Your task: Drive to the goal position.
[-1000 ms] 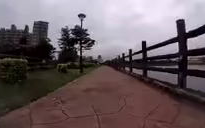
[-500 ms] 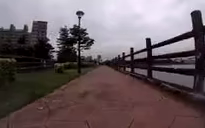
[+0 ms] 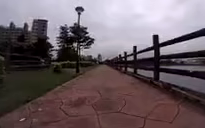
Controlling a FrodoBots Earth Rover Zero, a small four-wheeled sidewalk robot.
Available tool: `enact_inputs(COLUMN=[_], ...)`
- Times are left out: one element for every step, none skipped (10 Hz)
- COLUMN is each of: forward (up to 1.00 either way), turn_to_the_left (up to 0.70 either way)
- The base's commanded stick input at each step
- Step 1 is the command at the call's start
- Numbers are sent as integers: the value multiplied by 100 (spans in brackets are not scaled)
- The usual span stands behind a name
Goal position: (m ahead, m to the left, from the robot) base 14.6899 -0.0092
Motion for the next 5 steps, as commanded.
enact_inputs(forward=[100,100,100,100,100], turn_to_the_left=[0,0,0,0,0])
